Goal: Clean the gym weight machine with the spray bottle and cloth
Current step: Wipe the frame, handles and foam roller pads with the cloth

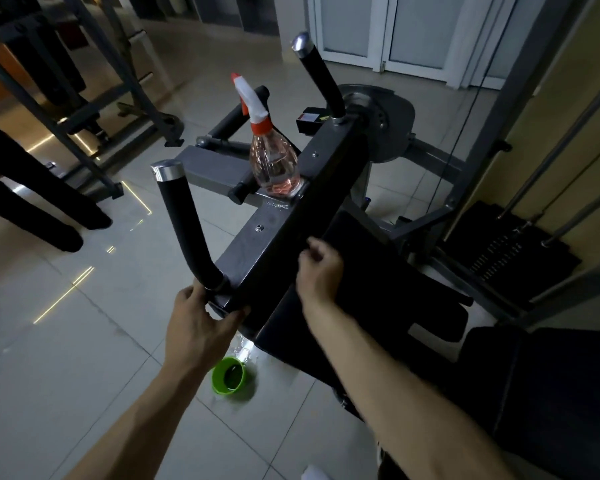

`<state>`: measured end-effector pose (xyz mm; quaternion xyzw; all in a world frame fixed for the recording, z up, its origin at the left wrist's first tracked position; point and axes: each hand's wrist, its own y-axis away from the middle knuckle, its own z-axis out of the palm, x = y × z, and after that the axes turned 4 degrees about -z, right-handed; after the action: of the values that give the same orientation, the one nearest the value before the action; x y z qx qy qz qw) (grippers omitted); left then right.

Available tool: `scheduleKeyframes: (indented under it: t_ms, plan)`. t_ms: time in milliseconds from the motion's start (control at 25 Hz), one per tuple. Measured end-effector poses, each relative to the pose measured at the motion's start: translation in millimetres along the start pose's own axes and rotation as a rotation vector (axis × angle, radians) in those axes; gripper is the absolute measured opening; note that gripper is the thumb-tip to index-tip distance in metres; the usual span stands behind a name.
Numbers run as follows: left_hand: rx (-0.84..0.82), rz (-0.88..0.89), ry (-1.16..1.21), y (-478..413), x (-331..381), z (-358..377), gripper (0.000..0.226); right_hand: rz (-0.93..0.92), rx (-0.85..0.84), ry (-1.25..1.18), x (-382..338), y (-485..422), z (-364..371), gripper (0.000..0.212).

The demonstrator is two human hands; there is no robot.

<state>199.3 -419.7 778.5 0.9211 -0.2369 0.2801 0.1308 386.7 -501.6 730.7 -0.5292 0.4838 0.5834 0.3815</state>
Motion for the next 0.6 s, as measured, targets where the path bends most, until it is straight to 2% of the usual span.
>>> scheduleKeyframes:
  t_ms: [80, 200, 240, 320, 400, 520, 600]
  plan:
    - [-0.012, 0.002, -0.013, -2.0, -2.5, -0.1, 0.059, 0.090, 0.087, -0.025, -5.1, -36.0, 3.6, 0.033]
    - [0.010, 0.036, -0.018, 0.6, -2.5, 0.2, 0.062, 0.088, 0.137, 0.069, -0.9, 7.2, 7.7, 0.034]
    - [0.018, 0.043, -0.019, 0.4, -2.6, 1.0, 0.061, 0.106, 0.124, 0.062, 10.2, 36.4, 8.1, 0.034]
    - [0.030, 0.052, -0.019, 2.7, -3.3, 2.3, 0.061, 0.162, -0.011, -0.005, 29.4, 107.4, 5.3, 0.030]
    - [0.042, 0.075, -0.019, 4.9, -5.0, 2.2, 0.063, 0.208, -0.101, -0.073, 32.4, 134.6, 1.6, 0.028]
    - [0.031, 0.086, -0.046, 4.7, -9.3, 2.6, 0.067, 0.232, 0.067, -0.110, 34.8, 55.5, 8.4, 0.036]
    - [0.029, 0.086, -0.058, 4.0, -10.1, 2.2, 0.066, 0.353, 0.155, -0.243, 18.2, -3.2, 8.1, 0.049]
